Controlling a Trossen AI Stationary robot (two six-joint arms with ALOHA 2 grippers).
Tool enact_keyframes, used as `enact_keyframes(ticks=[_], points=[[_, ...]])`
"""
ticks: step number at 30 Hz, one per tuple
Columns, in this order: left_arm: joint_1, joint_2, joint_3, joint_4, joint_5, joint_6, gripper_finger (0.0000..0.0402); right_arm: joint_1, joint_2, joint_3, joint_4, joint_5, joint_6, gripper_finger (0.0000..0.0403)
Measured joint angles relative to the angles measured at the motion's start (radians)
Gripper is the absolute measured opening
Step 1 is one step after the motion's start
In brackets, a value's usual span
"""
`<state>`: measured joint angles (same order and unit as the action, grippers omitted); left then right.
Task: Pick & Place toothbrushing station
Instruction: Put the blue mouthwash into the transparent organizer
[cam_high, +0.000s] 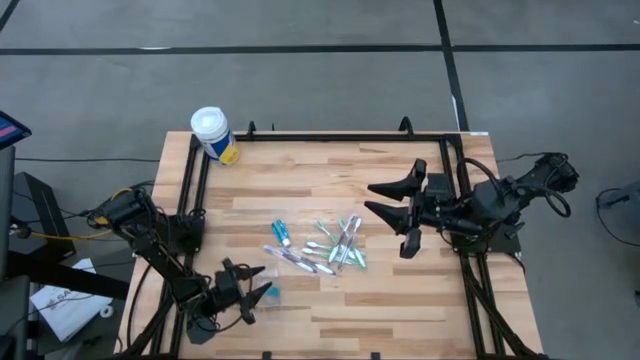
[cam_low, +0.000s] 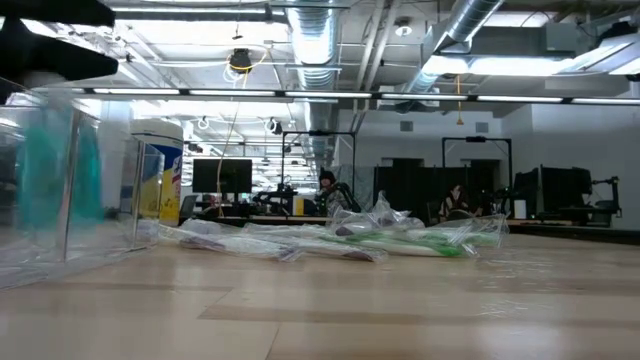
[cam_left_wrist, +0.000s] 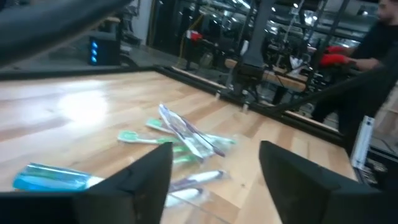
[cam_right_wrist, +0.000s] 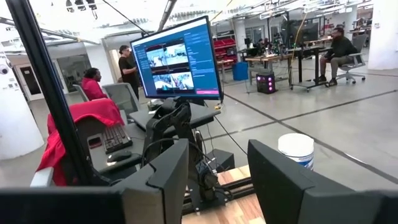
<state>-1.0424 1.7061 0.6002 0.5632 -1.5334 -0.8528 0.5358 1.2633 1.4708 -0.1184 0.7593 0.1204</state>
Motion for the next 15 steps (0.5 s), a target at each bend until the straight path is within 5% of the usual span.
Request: enact_keyframes(ticks=[6, 11, 15], points=[[0.000, -0.011, 0.035, 0.012, 0.016, 0.063, 0.0260, 0.000, 0.000, 0.000, 0.000, -0.002, 0.000, 0.0160], [0.017, -0.072, 0.120, 0.023, 0.026, 0.319, 0.0233, 0.001, 0.000, 0.000, 0.011, -0.002, -0.010, 0.0161], [0.071, -0.196, 0.146, 0.027, 0.133, 0.519, 0.0213, 0.001, 0.000, 0.009, 0.090, -0.002, -0.102, 0.0162]])
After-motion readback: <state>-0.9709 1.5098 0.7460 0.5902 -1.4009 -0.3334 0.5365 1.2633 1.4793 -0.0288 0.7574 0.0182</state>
